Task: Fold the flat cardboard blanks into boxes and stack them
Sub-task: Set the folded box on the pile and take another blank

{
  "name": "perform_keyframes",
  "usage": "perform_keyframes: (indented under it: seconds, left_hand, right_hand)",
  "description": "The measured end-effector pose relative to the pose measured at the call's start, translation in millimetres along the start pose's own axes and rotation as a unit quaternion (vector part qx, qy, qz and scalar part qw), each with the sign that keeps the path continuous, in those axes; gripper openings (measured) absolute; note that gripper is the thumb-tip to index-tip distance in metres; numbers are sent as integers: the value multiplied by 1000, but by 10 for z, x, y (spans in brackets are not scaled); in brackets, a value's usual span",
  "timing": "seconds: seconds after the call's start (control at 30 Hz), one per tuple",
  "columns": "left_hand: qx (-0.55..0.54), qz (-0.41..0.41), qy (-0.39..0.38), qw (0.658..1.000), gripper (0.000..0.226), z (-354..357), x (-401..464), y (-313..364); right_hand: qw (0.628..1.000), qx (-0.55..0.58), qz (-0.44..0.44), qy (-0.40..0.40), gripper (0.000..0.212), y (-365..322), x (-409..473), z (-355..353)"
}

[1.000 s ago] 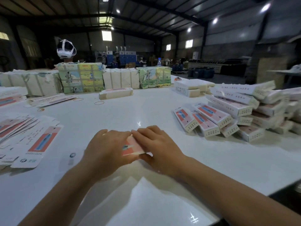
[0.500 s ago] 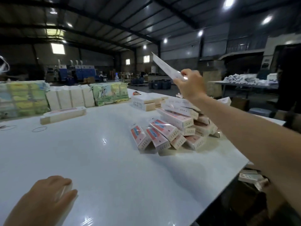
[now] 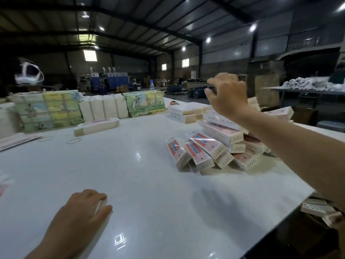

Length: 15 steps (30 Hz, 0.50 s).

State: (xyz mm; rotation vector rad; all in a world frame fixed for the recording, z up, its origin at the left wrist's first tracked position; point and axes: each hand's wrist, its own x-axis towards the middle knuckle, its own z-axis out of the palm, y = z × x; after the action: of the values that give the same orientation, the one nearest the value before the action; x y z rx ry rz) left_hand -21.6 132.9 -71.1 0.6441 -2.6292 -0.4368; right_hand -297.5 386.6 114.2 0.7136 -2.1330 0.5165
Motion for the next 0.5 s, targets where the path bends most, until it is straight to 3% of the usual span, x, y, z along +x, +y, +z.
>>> perform_keyframes:
  seconds: [0.07, 0.17, 0.33, 0.5]
  left_hand:
    - [23, 9, 11, 1000, 30, 9, -12, 6]
    - [33, 10, 12, 999, 31, -18, -24, 52]
    - [58, 7, 13, 998, 32, -21, -35, 76]
    - [58, -2, 10, 998, 32, 4, -36, 78]
  right_hand:
    - [993, 95, -73, -20, 32, -476, -222, 10]
    - [953, 214, -164, -141, 29, -1111, -769, 202]
    - [904, 183, -199, -331, 28, -1672, -1644, 774]
    - [909, 190, -188, -319, 31, -1638, -1819, 1001]
